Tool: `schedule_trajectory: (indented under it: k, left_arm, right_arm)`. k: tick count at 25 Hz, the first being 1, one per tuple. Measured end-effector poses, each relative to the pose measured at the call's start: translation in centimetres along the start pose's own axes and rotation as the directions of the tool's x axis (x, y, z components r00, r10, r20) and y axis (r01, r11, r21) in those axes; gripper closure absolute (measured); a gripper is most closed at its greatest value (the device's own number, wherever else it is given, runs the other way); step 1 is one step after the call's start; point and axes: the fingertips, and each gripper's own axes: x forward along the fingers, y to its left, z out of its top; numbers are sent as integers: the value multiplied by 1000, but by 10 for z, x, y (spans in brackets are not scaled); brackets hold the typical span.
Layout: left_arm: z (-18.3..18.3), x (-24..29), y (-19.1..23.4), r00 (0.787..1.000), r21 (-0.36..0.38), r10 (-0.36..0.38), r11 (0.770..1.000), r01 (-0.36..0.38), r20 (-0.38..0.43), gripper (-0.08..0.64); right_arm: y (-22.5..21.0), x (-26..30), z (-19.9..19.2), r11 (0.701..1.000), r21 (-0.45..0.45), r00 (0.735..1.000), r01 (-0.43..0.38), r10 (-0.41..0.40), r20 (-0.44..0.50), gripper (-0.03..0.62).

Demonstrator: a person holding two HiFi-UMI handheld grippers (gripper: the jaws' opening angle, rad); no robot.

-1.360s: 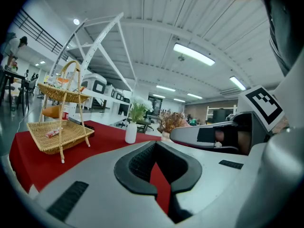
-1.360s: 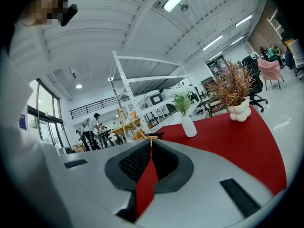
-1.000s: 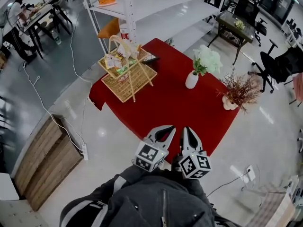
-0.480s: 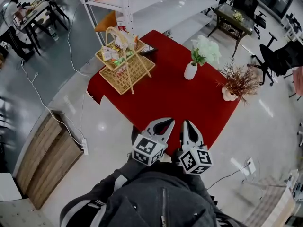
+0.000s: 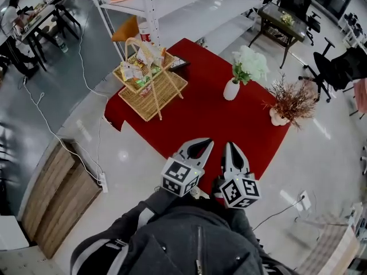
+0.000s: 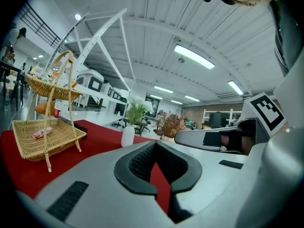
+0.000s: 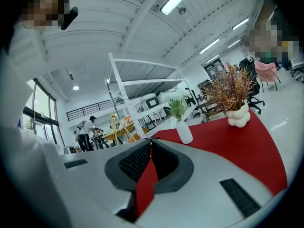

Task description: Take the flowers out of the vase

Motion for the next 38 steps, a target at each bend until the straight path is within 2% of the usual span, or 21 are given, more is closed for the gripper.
schedule_trajectory:
  k: [12,27,38]
  left_arm:
    - [11,45,24,997,-2,-60,998,60,-38,551]
    - [14,89,57,997,-55,-51,997,48,-61,551]
    - [27,135,76,995,-53,-78,996,75,-64,551]
  right_arm:
    - [-26,25,3,996,42,997,78,-78,17,577]
    - [-61,69,9,993,35,993,112,-111,-27,577]
    - [-90,105,32,989,23,989,148,-148,-5,577]
